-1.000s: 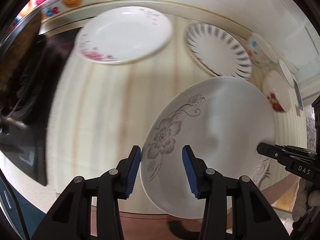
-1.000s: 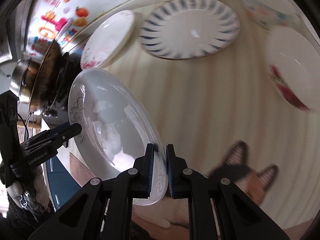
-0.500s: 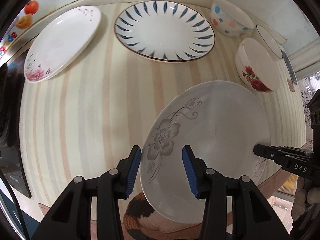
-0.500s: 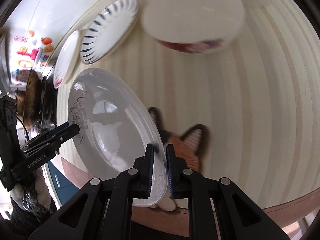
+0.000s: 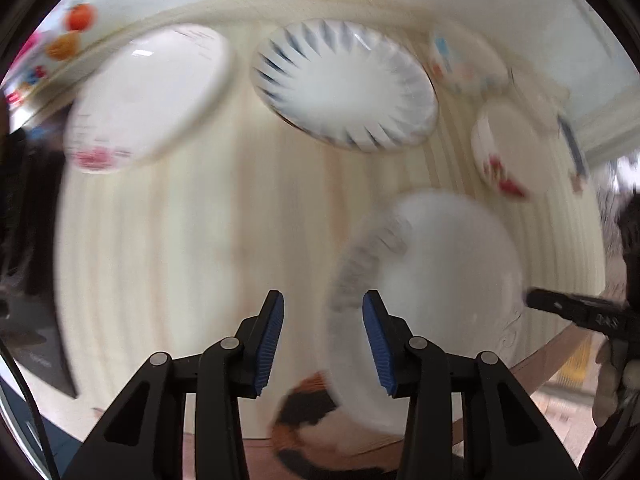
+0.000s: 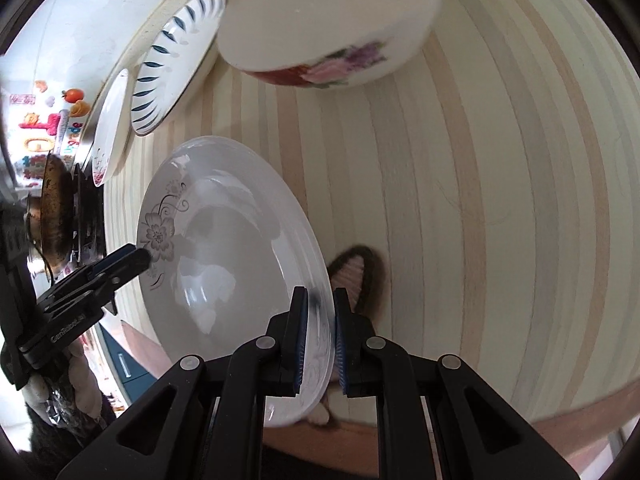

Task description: Organize plates and bowls

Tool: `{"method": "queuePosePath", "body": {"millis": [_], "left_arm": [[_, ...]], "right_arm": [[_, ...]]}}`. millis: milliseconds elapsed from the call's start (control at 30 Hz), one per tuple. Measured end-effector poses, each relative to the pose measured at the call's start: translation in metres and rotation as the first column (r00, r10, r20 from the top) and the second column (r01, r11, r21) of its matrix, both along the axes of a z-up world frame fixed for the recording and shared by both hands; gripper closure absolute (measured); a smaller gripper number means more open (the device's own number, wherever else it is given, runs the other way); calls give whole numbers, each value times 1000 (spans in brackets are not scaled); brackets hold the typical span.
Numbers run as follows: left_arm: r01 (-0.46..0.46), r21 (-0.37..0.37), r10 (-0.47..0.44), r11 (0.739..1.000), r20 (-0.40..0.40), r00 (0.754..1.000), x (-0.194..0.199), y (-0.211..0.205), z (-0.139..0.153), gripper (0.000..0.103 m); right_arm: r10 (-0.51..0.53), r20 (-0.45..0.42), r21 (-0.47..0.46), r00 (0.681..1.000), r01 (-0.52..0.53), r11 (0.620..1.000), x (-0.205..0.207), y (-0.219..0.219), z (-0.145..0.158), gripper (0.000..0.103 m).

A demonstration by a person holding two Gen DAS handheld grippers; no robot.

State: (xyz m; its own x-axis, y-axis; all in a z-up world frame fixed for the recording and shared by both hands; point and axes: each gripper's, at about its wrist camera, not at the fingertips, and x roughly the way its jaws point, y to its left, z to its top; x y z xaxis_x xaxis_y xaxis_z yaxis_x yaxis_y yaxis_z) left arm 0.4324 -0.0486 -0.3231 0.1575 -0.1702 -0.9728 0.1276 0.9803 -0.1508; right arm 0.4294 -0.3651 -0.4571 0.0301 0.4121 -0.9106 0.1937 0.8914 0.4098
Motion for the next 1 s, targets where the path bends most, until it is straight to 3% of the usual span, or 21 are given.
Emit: {"method": "queuePosePath", "body": {"millis": [100,167,233,333,433,633,733,933,1000], "left_arm": [[-122,11,121,992,67,990,13,51,23,64],[-205,27,201,978,103,974,33,86,27,64],[-258,18,255,966,94,962,44,107,22,64],[-330,9,329,944,69,942,67,138,4,65],[-364,34,361,931,66,930,83,151,-13,65],[-398,75,396,914,39,917,105,169,-46,65],[-402,94,401,911,23,916,113,176,-56,65],[-421,53,422,905,-9,906,126,188,-75,65],[-421,31,421,907,6,907,129,190,-77,69]], "right_arm": [[20,98,-33,995,-17,999,-5,5,50,80],[46,171,-24,984,-42,999,0,21,83,60],[70,242,-6,968,-70,998,18,48,110,57],[95,298,36,950,-111,993,57,92,123,57],[124,340,11,932,-136,991,114,144,117,57],[206,338,-30,918,-208,978,233,239,68,57],[255,327,-77,910,-243,967,267,267,44,57],[259,304,-104,917,-238,966,315,295,9,58],[264,304,-102,915,-244,964,325,299,2,60]]}}
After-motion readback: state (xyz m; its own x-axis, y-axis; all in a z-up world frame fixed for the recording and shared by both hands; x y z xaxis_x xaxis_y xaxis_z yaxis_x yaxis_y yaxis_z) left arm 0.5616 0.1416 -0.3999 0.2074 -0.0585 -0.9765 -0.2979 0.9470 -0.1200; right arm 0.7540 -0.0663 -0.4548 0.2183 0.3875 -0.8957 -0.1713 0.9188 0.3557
